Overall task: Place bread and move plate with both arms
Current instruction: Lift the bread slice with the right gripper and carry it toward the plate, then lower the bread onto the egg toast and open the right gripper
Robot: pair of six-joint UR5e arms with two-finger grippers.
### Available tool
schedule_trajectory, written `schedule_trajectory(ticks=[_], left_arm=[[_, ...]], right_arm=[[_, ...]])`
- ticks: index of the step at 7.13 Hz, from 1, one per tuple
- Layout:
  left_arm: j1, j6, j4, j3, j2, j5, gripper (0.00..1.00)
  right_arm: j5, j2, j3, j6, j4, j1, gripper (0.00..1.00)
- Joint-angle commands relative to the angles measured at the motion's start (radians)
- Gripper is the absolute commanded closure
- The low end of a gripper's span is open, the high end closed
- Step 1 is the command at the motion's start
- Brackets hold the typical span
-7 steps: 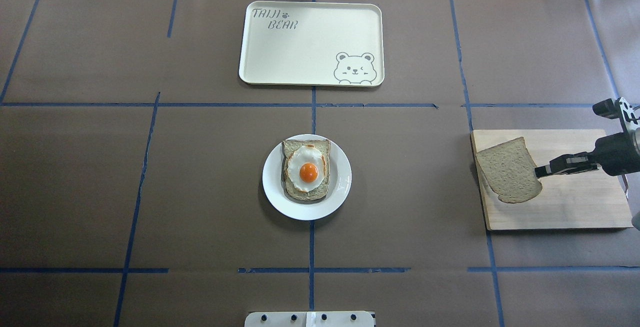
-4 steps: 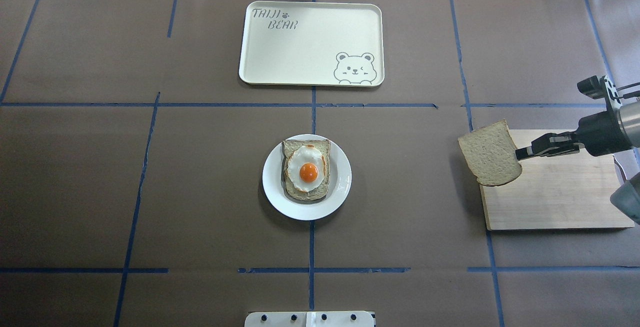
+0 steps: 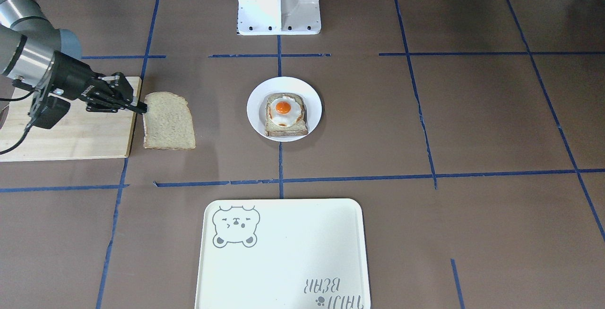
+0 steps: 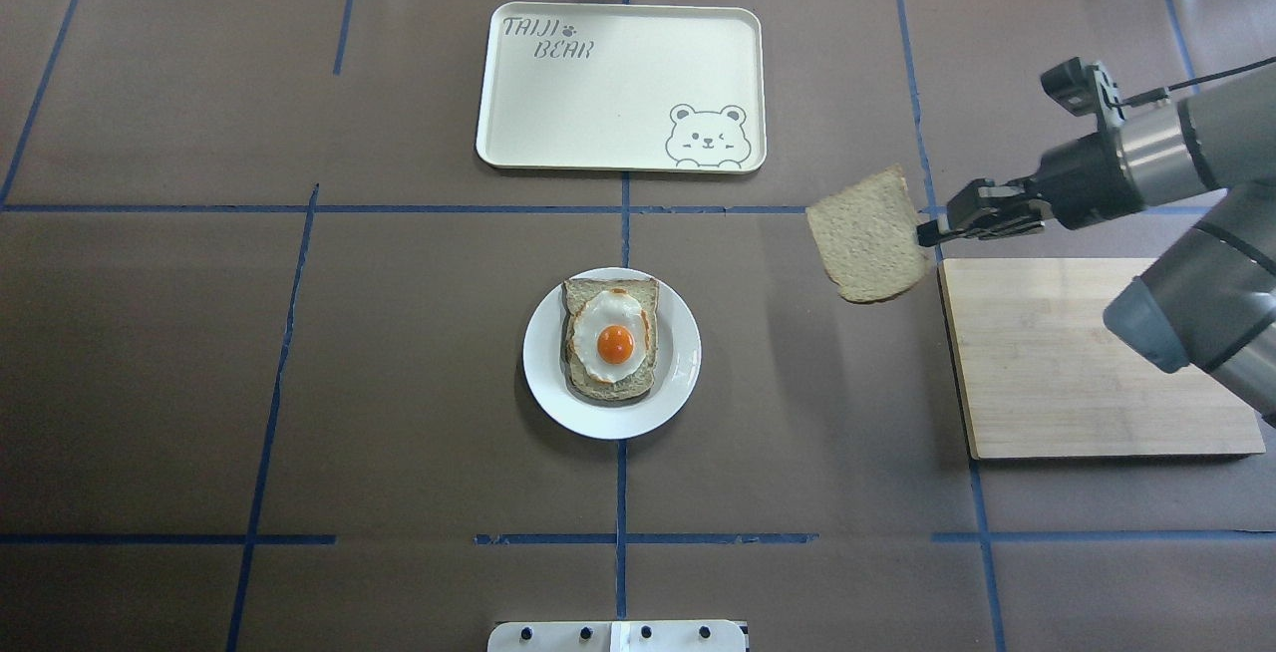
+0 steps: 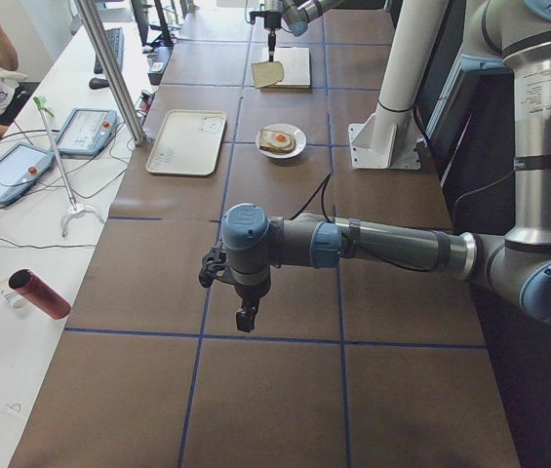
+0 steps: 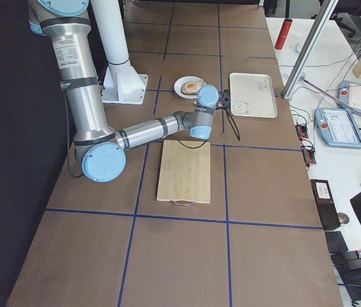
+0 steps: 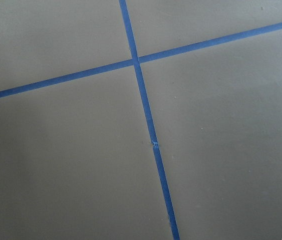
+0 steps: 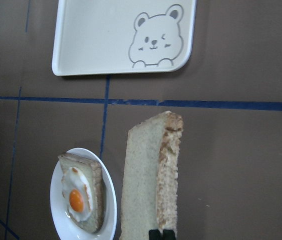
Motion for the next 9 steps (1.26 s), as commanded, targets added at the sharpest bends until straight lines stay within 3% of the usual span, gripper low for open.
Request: schedule_trajectory(ticks=[1,3,4,6,9], left_arm=[[0.000,0.000,0.001,0.001,0.000,0.000,0.00],[0.000,0.000,0.001,0.003,0.000,0.000,0.00],[0.000,0.000,0.001,0.003,0.000,0.000,0.00],[0.000,0.000,0.001,0.004,0.000,0.000,0.00],[0.000,0.000,0.001,0.003,0.000,0.000,0.00]], right_arm=[[-0.223,0.120,-0.001,0.111,-0.031,-0.175,1.00],[-0.433,0.171,-0.002,0.186,-0.031,-0.314,1.00],[-0.488,0.183,-0.004,0.193,-0.031,-0.354,1.00],[-0.559,0.184,-0.008,0.193,-0.032,-0.422,1.00],[-0.570,0.156,-0.010,0.190,-0.031,-0.453,1.00]])
